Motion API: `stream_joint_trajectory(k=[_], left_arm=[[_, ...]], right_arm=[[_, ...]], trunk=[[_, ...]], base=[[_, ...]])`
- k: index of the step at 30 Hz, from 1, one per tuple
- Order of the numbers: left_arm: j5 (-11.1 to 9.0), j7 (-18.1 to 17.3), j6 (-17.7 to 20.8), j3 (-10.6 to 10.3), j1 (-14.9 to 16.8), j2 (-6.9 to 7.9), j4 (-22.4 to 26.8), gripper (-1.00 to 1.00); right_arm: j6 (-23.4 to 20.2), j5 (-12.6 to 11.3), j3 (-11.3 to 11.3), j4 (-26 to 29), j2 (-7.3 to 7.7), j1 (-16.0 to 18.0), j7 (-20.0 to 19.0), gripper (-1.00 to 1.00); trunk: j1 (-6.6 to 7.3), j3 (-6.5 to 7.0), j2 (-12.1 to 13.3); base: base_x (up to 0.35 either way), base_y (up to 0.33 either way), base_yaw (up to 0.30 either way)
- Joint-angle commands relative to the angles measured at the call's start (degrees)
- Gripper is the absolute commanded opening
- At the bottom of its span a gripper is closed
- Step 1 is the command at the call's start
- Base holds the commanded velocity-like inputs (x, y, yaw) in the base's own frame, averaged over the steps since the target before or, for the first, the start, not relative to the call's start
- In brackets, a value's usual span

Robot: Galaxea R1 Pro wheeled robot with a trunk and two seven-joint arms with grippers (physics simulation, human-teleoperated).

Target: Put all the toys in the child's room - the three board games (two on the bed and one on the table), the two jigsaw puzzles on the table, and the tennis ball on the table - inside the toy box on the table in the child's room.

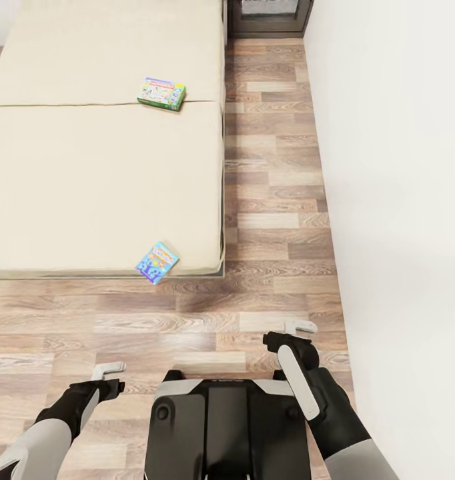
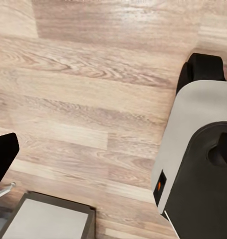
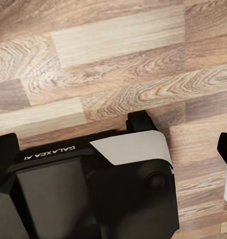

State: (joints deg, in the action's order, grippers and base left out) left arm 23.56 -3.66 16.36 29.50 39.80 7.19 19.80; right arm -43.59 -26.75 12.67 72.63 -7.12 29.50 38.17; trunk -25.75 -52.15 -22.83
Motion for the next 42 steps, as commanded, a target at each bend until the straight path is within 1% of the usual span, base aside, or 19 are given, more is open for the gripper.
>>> stream_joint_trajectory(k=[1,6,14,30,36,42], left_arm=[[0.6,-0.4,0.3,0.5,0.0,-0.05,0.0,1.0],[0.6,-0.4,0.3,0.5,0.0,-0.29,-1.1,1.0],[0.6,-0.4,0.3,0.5,0.0,-0.55,-1.5,1.0],[0.4,-0.4,0.3,0.4,0.0,-0.46,-1.6,1.0],[0.4,-0.4,0.3,0.4,0.0,-0.5,-1.6,1.0],[0.4,-0.4,0.3,0.4,0.0,-0.51,-1.6,1.0]], right_arm=[[-0.1,-0.6,0.1,0.1,0.01,0.0,0.6,1.0],[-0.1,-0.5,0.1,0.1,0.0,0.0,0.6,1.0],[-0.1,-0.6,0.1,0.1,0.07,0.0,0.6,1.0],[-0.1,-0.6,0.0,0.0,0.17,0.0,0.6,1.0],[-0.2,-0.6,0.0,0.0,0.17,0.0,0.6,1.0],[-0.2,-0.7,-0.1,0.0,0.17,0.0,0.6,1.0]], trunk=[[-0.04,0.04,-0.1],[-0.04,0.52,-0.1],[-0.04,1.27,-0.1],[-0.04,2.79,-0.1],[-0.04,3.36,-0.1],[-0.04,3.93,-0.1]], base=[[0.0,0.0,0.065],[0.0,0.0,0.066],[0.0,0.0,0.067],[0.0,0.0,0.066],[0.0,0.0,0.008],[0.0,0.0,-0.085]])
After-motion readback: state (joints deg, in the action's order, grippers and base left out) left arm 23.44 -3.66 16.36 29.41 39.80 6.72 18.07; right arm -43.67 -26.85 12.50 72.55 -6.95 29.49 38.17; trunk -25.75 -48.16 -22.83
